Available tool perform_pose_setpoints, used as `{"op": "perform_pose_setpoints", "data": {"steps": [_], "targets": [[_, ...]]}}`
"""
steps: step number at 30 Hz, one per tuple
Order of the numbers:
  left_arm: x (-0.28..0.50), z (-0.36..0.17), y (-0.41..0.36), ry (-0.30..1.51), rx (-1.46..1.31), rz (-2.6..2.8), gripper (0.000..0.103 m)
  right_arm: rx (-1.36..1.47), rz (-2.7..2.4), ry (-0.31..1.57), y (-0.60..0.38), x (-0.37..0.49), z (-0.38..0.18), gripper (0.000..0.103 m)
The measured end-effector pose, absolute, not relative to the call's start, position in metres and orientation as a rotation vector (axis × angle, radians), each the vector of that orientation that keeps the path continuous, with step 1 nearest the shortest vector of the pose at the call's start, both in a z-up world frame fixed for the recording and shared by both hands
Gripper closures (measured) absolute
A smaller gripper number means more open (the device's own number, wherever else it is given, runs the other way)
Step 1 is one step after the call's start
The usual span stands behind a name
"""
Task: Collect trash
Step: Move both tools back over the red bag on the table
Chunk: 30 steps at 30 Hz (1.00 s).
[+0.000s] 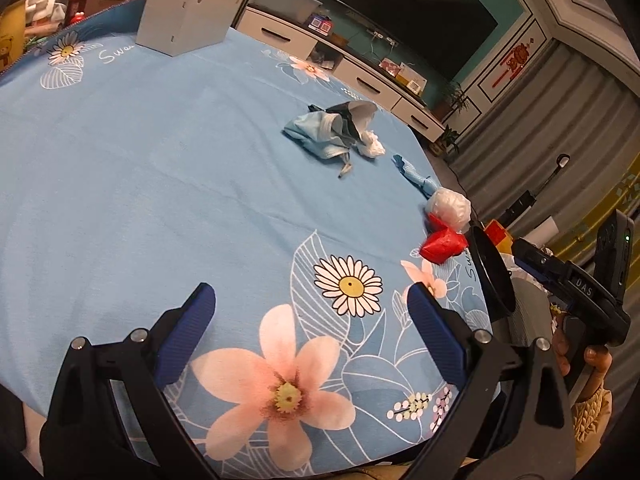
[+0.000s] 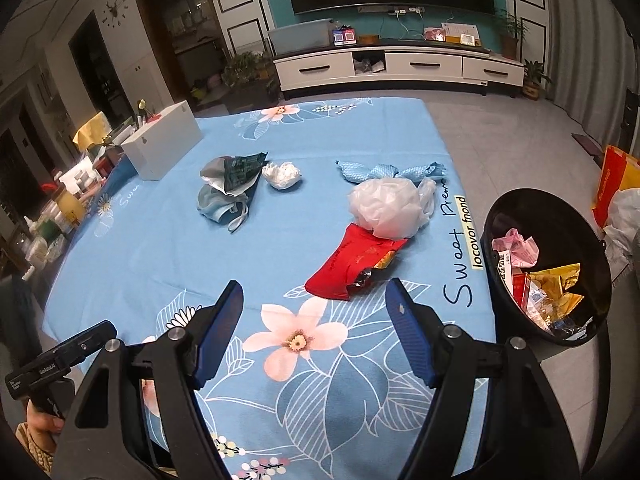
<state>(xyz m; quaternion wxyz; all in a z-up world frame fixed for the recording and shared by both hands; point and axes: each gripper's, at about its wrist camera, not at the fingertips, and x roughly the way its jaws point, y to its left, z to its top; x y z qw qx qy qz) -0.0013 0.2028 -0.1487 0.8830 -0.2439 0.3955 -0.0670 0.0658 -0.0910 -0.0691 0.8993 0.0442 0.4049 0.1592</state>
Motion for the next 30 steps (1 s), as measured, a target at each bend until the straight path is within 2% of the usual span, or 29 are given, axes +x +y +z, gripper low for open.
{"op": "perform_pose_setpoints", "data": {"steps": [28,30], "targets": [[0.016,-0.155,0.201,0.841,-0.509,-0.149,0.007,0.139,0.291,0.924,-0.097,0.092,-0.101,0.030],[0.018,-0.156,0.201,0.846,-0.508,-0.149,0.006,0.147,0.286,0.930,-0.097,0.094,-0.103,0.026]]}}
